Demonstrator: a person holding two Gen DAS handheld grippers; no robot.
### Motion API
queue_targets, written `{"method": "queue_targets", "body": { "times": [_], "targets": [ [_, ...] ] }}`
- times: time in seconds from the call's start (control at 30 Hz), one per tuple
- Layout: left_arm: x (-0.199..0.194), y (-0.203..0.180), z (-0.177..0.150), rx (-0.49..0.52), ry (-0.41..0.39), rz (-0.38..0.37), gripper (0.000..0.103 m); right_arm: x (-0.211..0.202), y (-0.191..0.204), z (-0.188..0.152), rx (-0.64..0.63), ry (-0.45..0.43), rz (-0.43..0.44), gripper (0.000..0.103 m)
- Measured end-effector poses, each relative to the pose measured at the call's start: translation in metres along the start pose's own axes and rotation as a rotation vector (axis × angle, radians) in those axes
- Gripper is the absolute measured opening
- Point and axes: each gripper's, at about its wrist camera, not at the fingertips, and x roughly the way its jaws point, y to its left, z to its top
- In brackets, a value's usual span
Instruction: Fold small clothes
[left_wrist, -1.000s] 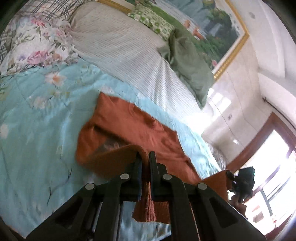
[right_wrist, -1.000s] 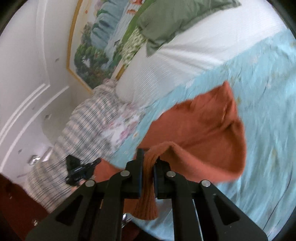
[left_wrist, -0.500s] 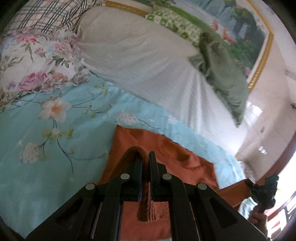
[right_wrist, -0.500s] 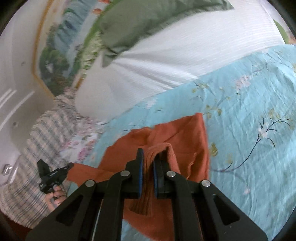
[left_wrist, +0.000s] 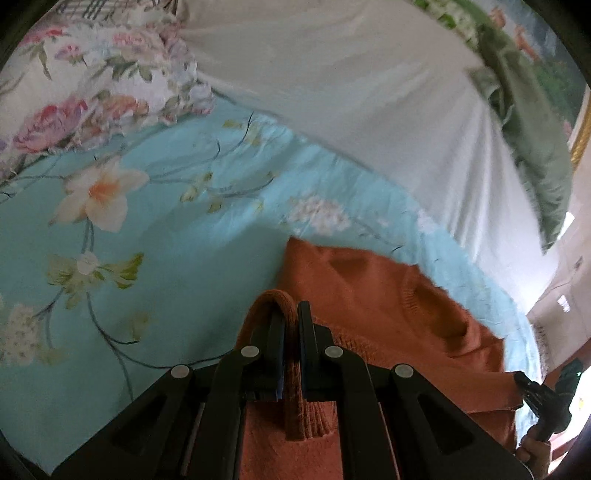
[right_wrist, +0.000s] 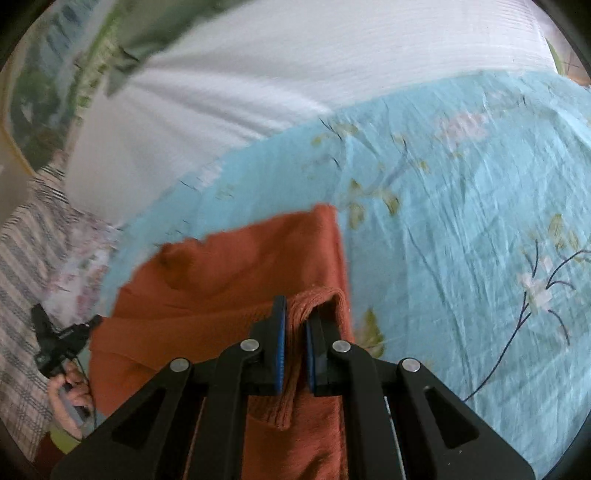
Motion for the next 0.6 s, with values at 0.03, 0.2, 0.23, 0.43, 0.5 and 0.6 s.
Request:
{"method": "queue_targets", "body": {
  "times": [0.03, 0.2, 0.23, 0.43, 0.5, 0.6],
  "targets": [
    [0.007, 0.001, 0.0, 0.001, 0.013, 0.009, 0.005, 0.004, -0.002, -0.001, 0.009, 0.01, -0.003, 0.01],
    [0.016, 0.007, -0.009, -0.001, 0.056, 0.021, 0.01, -0.012, -0.009, -0.005, 0.083, -0.014, 0.019, 0.023],
    [0.011, 0.008, -0.012, -0.002, 0.059, 0.016, 0.013, -0.019, -0.008, -0.006, 0.079, -0.037, 0.001, 0.039],
    [-0.036, -0.028, -0.06, 0.141, 0.09, -0.102, 0.041, -0.041, 0.028, -0.029, -0.041, -0.078, 0.1, 0.049],
    [-0.037, -0.049, -0.081, 0.234, 0.137, -0.128, 0.041, -0.018, 0.062, -0.046, -0.175, 0.042, 0.175, 0.049],
    [-0.027, -0.074, -0.1, 0.323, 0.222, -0.176, 0.041, 0.015, 0.098, -0.066, -0.333, 0.214, 0.203, 0.049]
  ]
}}
